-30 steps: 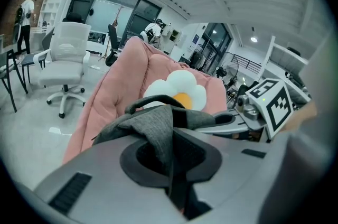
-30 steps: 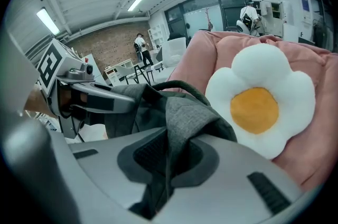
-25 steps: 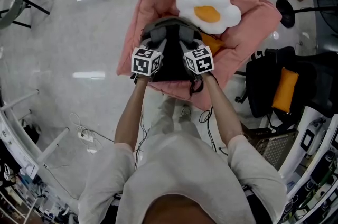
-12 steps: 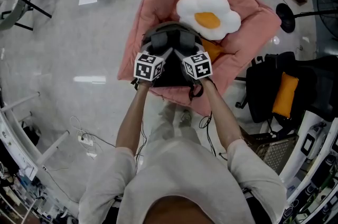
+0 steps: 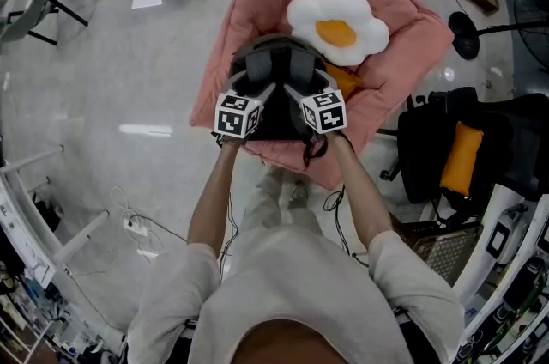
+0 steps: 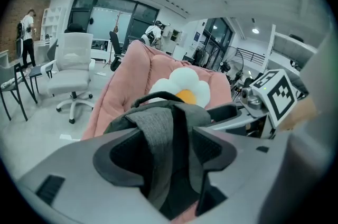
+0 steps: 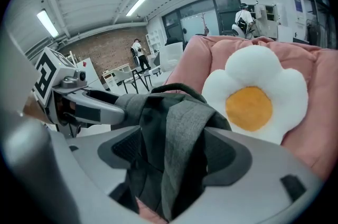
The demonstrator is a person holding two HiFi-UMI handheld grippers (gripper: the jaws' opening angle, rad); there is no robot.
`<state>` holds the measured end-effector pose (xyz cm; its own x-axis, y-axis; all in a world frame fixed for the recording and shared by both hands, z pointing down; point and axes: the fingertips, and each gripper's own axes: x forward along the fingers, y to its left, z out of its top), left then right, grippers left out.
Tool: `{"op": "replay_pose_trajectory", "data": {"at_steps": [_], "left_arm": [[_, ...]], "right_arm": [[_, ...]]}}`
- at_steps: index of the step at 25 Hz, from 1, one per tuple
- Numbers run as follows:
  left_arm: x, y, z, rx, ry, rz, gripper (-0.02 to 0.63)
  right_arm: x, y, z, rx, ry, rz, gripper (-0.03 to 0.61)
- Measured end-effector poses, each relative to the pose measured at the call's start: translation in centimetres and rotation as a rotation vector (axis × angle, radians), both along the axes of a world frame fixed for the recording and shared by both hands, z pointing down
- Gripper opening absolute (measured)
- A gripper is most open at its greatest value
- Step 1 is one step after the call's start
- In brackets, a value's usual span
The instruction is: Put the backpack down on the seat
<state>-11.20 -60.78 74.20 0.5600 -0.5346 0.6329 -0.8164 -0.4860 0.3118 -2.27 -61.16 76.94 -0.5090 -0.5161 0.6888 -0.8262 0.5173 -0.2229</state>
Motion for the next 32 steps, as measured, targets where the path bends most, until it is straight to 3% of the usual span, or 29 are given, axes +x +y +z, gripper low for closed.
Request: {"op": "replay_pose_trajectory", "data": {"at_steps": [14,23,32], "left_arm": [[-1.8,4.2,-2.5,0.051,-0.042,-0.077,0.279],[-0.1,7.6,-6.2,0.108,-0.040,-0.092,0.279],[2.2,11.9,-10.5,0.165,-0.016,-0.095,0.279]], "right_arm": [[2.5,4.0,-3.5,0.057,-0.015,0.012,0.320],[4.0,6.7,-7.1,0.120,-0.028,0.007,0.274],[6.1,10.5,-11.5,0.183,-0.028,0.003,0.187]]}}
